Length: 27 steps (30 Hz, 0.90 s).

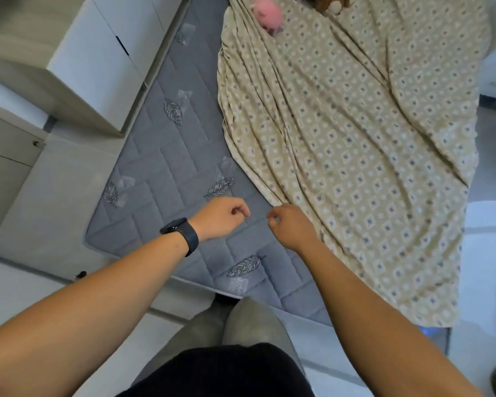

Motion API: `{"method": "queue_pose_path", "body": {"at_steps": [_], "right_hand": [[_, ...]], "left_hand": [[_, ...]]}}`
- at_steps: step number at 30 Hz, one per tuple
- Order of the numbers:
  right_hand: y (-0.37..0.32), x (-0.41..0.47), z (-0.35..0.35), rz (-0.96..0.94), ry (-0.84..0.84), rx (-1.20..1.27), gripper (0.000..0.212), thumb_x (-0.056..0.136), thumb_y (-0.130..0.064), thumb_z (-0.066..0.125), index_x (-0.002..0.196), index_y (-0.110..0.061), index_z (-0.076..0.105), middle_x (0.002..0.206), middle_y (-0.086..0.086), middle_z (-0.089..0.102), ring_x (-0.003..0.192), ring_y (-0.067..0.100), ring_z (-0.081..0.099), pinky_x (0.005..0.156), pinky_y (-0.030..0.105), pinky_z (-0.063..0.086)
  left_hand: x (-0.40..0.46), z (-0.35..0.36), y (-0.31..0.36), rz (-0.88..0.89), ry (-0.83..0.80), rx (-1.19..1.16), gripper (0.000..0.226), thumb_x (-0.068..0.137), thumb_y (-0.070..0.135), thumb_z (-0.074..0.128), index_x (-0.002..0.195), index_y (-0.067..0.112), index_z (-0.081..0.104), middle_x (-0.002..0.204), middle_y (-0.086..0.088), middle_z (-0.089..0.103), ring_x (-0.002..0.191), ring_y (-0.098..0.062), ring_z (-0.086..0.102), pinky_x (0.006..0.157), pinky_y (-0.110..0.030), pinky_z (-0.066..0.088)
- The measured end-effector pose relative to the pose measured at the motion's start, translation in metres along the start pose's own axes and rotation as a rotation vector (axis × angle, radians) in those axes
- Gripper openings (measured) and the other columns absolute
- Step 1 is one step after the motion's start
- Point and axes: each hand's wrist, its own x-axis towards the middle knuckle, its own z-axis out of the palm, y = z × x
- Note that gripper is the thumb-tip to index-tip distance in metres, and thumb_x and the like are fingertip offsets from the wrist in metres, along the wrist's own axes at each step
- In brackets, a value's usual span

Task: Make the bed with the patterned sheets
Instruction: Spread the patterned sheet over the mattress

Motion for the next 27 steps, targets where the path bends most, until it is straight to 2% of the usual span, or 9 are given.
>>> {"method": "queue_pose_path", "body": {"at_steps": [4,7,12,15,18,21,23,25,27], "right_hand": [[0.042,0.068,0.032,0.162,-0.173,-0.045,0.036,0.098,-0.027,0.047,0.124,-0.013,0.066,0.127,0.019,0.061,0.116,0.038,0.057,0.096,0.044,0.051],[0.062,0.121,0.068,0.207,-0.398,-0.193,0.028,0.092,-0.022,0.041,0.107,-0.011,0.062,0.122,0.018,0.063,0.111,0.038,0.058,0.094,0.043,0.052],[0.082,0.208,0.124,0.156,-0.540,-0.440,0.054,0.090,-0.039,0.041,0.140,-0.023,0.051,0.140,0.015,0.046,0.134,0.038,0.035,0.109,0.053,0.037],[0.106,0.264,0.154,0.168,-0.575,-0.501,0.071,0.078,-0.048,0.033,0.146,-0.032,0.043,0.152,0.009,0.037,0.143,0.037,0.020,0.112,0.059,0.028],[0.091,0.263,0.142,0.198,-0.560,-0.514,0.066,0.084,-0.046,0.032,0.148,-0.033,0.041,0.164,0.008,0.014,0.151,0.040,0.000,0.116,0.061,0.022],[0.087,0.267,0.142,0.251,-0.585,-0.462,0.056,0.101,-0.036,0.036,0.156,-0.034,0.029,0.167,0.011,-0.019,0.152,0.040,-0.019,0.120,0.061,0.012],[0.091,0.277,0.149,0.286,-0.593,-0.379,0.058,0.102,-0.035,0.034,0.159,-0.026,0.026,0.168,0.016,-0.008,0.153,0.041,-0.011,0.122,0.061,0.006],[0.094,0.279,0.152,0.352,-0.542,-0.265,0.056,0.101,-0.034,0.033,0.152,-0.015,0.039,0.164,0.015,0.018,0.152,0.040,0.009,0.121,0.060,0.011],[0.085,0.264,0.150,0.367,-0.494,-0.120,0.045,0.101,-0.029,0.031,0.134,-0.010,0.056,0.149,0.014,0.043,0.142,0.039,0.030,0.119,0.057,0.020]], "left_hand": [[0.022,0.011,-0.024,-0.089,0.012,-0.063,0.018,0.095,0.008,0.056,0.094,0.020,0.070,0.086,0.001,0.070,0.069,-0.006,0.059,0.068,-0.019,0.046],[0.047,0.028,-0.040,-0.130,-0.011,-0.122,0.020,0.094,0.003,0.055,0.094,0.017,0.069,0.087,-0.007,0.071,0.065,-0.007,0.058,0.072,-0.028,0.049],[0.090,0.058,-0.062,-0.228,-0.031,-0.247,0.018,0.088,0.011,0.053,0.083,0.021,0.066,0.086,-0.015,0.071,0.063,-0.015,0.056,0.070,-0.037,0.052],[0.112,0.062,-0.070,-0.245,-0.014,-0.315,0.019,0.081,0.020,0.047,0.078,0.027,0.065,0.085,-0.015,0.071,0.068,-0.020,0.058,0.071,-0.044,0.055],[0.123,0.062,-0.081,-0.268,-0.012,-0.317,0.018,0.084,0.019,0.048,0.080,0.025,0.065,0.088,-0.019,0.070,0.068,-0.022,0.058,0.072,-0.050,0.055],[0.117,0.065,-0.103,-0.329,-0.028,-0.273,0.022,0.092,0.010,0.051,0.086,0.022,0.068,0.087,-0.014,0.071,0.068,-0.021,0.059,0.069,-0.043,0.052],[0.107,0.066,-0.117,-0.378,-0.055,-0.238,0.021,0.094,0.012,0.052,0.088,0.024,0.069,0.088,-0.010,0.072,0.070,-0.021,0.061,0.070,-0.035,0.048],[0.097,0.067,-0.129,-0.425,-0.096,-0.196,0.021,0.095,0.010,0.053,0.092,0.022,0.070,0.089,-0.005,0.071,0.073,-0.016,0.062,0.073,-0.029,0.048],[0.089,0.071,-0.140,-0.456,-0.104,-0.180,0.020,0.095,0.008,0.054,0.094,0.018,0.071,0.091,-0.006,0.071,0.076,-0.016,0.063,0.080,-0.036,0.052]]}}
